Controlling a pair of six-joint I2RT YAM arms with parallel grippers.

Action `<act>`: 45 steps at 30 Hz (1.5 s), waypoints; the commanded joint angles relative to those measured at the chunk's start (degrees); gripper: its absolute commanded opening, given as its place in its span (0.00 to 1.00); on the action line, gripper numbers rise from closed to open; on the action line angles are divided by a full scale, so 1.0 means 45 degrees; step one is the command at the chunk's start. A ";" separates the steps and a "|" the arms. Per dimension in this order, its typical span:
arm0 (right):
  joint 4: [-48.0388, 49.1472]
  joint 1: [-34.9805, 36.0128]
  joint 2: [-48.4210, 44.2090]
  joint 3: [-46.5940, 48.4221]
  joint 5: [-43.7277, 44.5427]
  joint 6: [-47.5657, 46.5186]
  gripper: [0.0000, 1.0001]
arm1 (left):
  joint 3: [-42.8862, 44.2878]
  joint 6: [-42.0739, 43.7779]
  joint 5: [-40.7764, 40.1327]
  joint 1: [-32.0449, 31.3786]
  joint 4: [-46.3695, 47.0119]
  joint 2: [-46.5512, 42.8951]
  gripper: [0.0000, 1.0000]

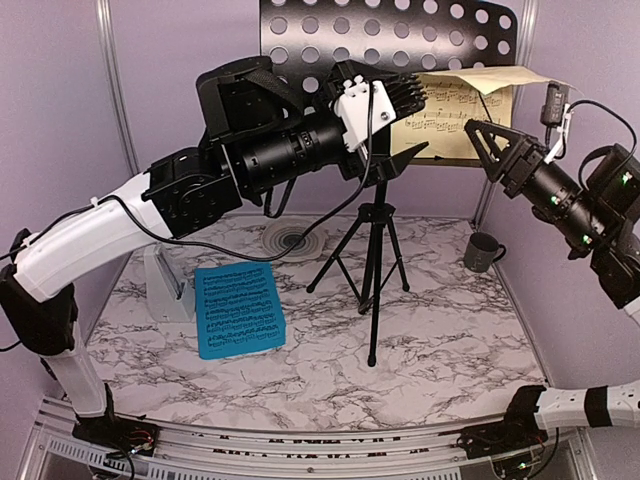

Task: Pack up the instrument practice props
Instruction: Hold the sheet music at the music stand.

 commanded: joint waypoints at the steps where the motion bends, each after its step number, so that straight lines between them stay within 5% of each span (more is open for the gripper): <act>1: -0.0329 -0.0065 0.0341 0.0999 -0.0148 -0.0574 0.54 | 0.1493 0.0344 0.0026 -0.0022 0.1602 0.1064 0.92; 7: -0.0472 -0.0069 0.0698 0.1697 -0.0340 -0.0868 0.54 | 0.3429 0.0231 -0.0064 0.0009 0.2095 0.2675 0.92; 16: -0.0584 -0.0057 0.1024 0.1962 -0.0453 -0.0990 0.53 | 0.4316 -0.1307 0.0824 0.0406 0.2261 0.3005 0.75; 32: -0.1111 -0.0066 0.1469 0.3281 0.0246 -0.1368 0.52 | 0.5153 -0.1652 0.1735 0.0542 0.2133 0.3635 0.73; 35: -0.1271 -0.0065 0.1617 0.3545 0.0290 -0.1425 0.52 | 0.5484 -0.1760 0.1921 0.0546 0.2216 0.3952 0.65; 39: -0.1282 -0.0060 0.1708 0.3587 0.0194 -0.1400 0.52 | 0.5729 -0.1779 0.2129 0.0581 0.2334 0.4235 0.42; 45: -0.1311 -0.0071 0.1733 0.3579 0.0251 -0.1430 0.52 | 0.5752 -0.1571 0.2243 0.0586 0.1861 0.4416 0.41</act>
